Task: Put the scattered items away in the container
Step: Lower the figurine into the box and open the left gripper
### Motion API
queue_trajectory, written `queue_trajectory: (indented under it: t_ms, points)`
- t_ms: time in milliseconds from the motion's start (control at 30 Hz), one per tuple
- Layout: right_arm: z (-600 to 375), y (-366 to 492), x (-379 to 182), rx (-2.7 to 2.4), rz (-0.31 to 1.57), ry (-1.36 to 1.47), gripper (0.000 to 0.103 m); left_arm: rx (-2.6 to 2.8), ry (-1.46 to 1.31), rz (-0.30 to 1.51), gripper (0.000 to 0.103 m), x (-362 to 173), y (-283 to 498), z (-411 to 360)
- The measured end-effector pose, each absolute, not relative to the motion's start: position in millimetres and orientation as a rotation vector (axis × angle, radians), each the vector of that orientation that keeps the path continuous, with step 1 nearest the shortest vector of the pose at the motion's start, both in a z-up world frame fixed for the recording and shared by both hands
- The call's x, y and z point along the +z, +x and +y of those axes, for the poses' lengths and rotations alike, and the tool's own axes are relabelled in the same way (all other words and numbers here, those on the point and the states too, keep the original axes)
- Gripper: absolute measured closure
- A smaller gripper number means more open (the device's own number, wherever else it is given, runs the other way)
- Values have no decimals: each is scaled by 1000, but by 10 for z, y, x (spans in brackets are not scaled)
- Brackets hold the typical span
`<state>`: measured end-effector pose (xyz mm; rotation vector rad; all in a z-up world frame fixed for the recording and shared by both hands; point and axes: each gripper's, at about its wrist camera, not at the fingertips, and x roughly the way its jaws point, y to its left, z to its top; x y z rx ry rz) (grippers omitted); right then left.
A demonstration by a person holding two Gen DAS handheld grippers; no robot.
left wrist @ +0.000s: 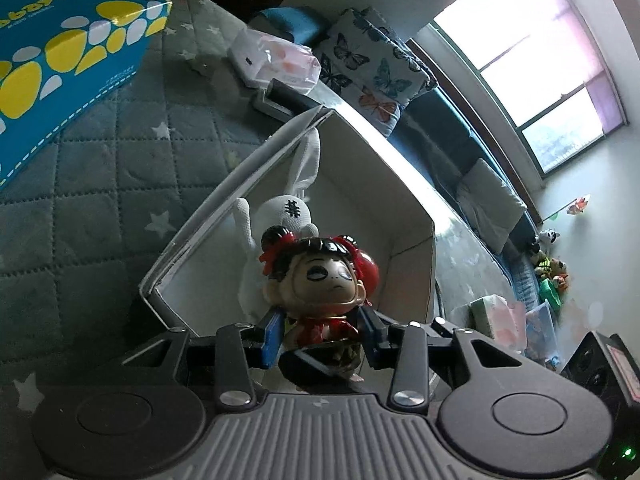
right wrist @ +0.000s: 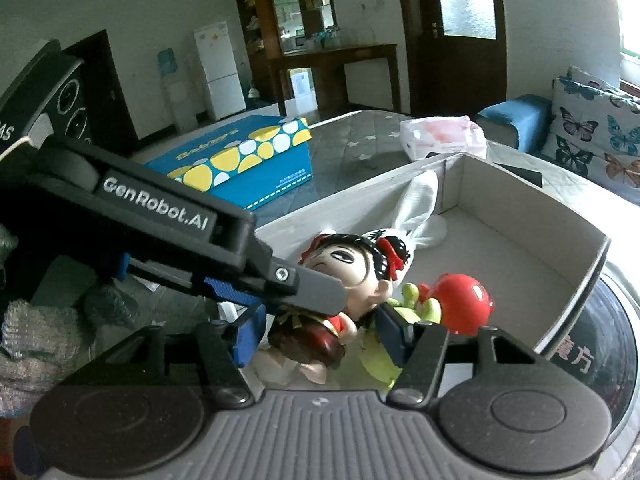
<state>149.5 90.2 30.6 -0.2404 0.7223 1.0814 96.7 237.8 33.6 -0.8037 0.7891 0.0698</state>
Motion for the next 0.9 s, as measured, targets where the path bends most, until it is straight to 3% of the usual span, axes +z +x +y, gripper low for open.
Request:
queue_trajectory:
  t_ms: [900]
  points:
    - [594,1303,438,1012,697,-163,41,53,-698,738,60,579,868,2087]
